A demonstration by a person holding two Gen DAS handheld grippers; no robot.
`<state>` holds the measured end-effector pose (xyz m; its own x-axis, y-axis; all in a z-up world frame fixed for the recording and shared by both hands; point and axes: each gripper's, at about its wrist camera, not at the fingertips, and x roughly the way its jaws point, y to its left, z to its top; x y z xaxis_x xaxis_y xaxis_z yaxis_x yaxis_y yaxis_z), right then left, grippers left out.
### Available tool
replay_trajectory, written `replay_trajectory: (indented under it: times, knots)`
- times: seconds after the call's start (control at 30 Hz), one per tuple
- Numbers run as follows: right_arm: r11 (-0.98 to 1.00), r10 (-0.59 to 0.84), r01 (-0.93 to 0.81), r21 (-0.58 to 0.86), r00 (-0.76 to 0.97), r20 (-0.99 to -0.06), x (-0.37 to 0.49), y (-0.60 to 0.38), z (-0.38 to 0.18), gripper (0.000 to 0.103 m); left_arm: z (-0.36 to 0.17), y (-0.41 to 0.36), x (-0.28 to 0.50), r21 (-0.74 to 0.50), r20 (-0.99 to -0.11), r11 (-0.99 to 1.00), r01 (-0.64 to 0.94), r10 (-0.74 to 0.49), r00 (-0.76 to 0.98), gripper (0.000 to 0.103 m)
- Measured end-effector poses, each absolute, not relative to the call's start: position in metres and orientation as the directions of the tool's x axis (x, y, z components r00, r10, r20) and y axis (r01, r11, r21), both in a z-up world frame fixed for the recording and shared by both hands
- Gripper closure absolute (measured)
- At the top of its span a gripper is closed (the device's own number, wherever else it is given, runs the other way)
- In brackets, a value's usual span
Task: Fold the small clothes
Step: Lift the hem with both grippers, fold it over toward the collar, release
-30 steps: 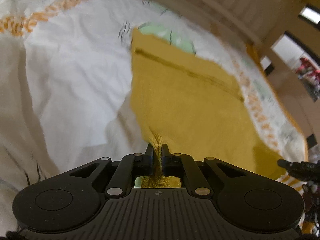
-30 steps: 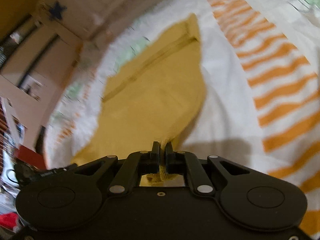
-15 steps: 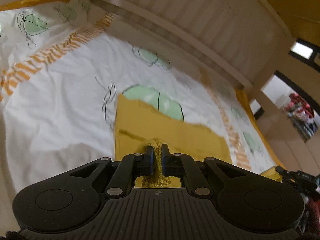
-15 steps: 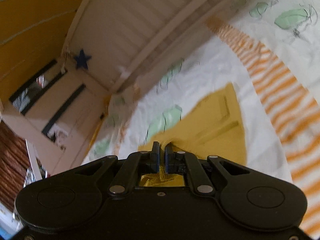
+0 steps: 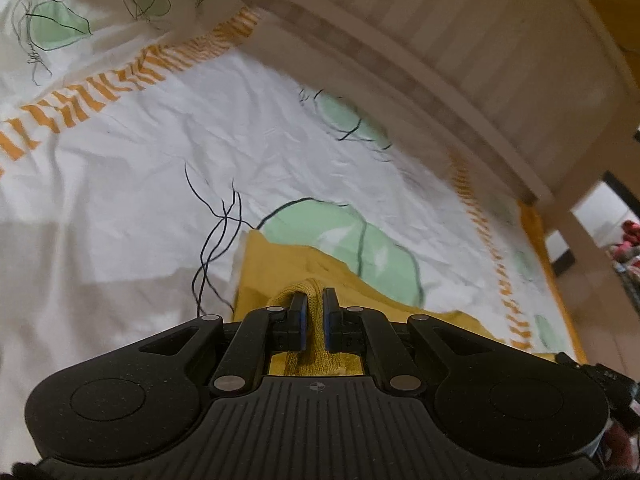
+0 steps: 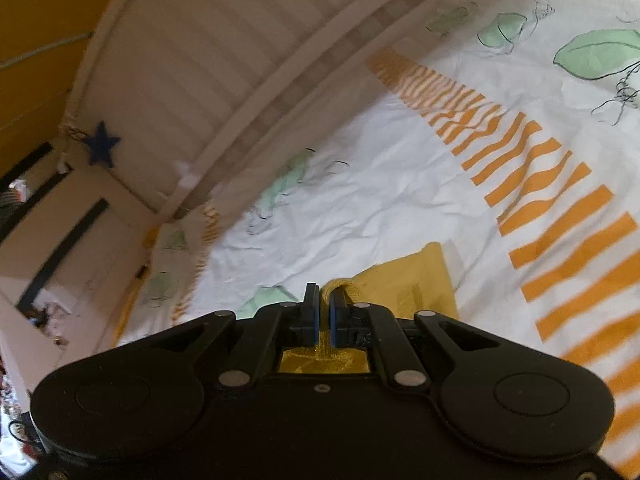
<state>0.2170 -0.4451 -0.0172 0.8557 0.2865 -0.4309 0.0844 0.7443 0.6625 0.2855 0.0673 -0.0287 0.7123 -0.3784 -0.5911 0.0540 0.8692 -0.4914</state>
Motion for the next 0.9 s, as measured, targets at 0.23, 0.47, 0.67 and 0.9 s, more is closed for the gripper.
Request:
replay_trajectory:
  times: [0.23,0.47,0.67,0.9]
  knots:
    - [0.770,0.218,0.166,0.616,0.838,-0.499,0.256,-0.449,-0.041,0.092,-0.052,0.057,0.327,-0.460,-0.642,0.888,0.006,-0.337,0.689,0.095]
    - [0.795,0.118,0.232,0.560,0.847,-0.519,0.263,-0.461,-0.043,0.087,-0.063,0.059,0.351,-0.479,-0.663,0.877,-0.039,-0.332,0.671,0.094]
    - [0.877,0.087,0.184,0.444,0.848,-0.523,0.258,-0.447,-0.026,0.084,-0.061,0.056,0.356,-0.463,-0.673,0.886,-0.031,-0.329,0.662,0.084]
    - [0.932,0.119,0.101,0.349,0.823,-0.555,0.250,-0.423,-0.023,0.059,-0.061,0.067,0.376,-0.452,-0.713,0.891,-0.047,-0.329,0.619,0.073]
